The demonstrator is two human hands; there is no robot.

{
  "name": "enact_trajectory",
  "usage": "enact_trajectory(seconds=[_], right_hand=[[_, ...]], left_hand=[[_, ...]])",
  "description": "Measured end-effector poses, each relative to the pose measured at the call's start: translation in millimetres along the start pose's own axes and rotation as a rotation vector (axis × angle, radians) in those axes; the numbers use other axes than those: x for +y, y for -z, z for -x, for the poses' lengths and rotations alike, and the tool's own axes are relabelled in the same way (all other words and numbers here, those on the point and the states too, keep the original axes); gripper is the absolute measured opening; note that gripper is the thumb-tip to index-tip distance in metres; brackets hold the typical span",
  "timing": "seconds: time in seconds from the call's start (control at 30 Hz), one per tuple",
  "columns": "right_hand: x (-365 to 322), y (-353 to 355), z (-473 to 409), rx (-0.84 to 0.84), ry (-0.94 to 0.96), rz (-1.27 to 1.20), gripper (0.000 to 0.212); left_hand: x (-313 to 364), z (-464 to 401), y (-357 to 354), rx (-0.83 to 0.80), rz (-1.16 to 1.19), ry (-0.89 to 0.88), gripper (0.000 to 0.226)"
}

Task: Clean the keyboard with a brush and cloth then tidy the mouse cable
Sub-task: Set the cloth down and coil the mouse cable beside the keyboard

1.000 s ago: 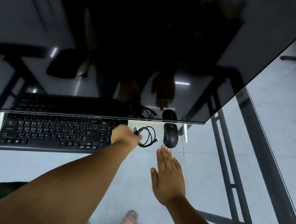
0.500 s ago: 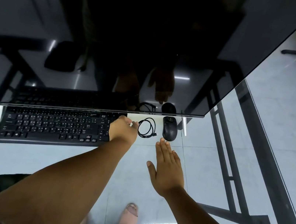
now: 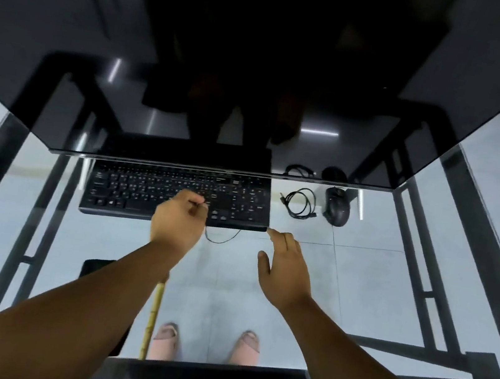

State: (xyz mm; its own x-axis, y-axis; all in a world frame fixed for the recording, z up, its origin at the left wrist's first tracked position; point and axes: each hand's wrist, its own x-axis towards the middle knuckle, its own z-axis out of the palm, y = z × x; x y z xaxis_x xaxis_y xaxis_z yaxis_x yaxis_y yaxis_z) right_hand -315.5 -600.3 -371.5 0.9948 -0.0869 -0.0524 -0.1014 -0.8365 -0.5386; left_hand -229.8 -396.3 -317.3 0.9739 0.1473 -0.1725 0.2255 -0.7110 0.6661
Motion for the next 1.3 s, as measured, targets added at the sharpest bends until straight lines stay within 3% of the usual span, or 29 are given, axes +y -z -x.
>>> enact_trajectory(seconds=[0.23, 0.47, 0.7, 0.87, 1.03, 1.3], right_hand=[[-90, -49, 18, -0.086, -0.058, -0.09, 0.015], [-142, -78, 33, -0.325, -0.215, 0.063, 0.048], [-153, -75, 38, -0.468, -0.271, 0.081, 0.041], [-157, -76, 39, -0.414, -0.328, -0.017, 0.032], [-155, -70, 37, -0.283, -0.393, -0.215, 0.024], [-186, -14, -5, -0.047, -0.238, -0.459, 0.013]], left_hand=[[-96, 11, 80, -0.006, -0.058, 0.153, 0.033], [-166, 36, 116, -0.165, -0.133, 0.322, 0.076], [-167, 58, 101, -0.316, -0.143, 0.343, 0.072], [-162, 60, 98, -0.343, -0.074, 0.341, 0.046], [-147, 63, 102, -0.284, 0.153, 0.315, 0.044], [-99, 44, 146, -0.162, 0.532, 0.205, 0.032]])
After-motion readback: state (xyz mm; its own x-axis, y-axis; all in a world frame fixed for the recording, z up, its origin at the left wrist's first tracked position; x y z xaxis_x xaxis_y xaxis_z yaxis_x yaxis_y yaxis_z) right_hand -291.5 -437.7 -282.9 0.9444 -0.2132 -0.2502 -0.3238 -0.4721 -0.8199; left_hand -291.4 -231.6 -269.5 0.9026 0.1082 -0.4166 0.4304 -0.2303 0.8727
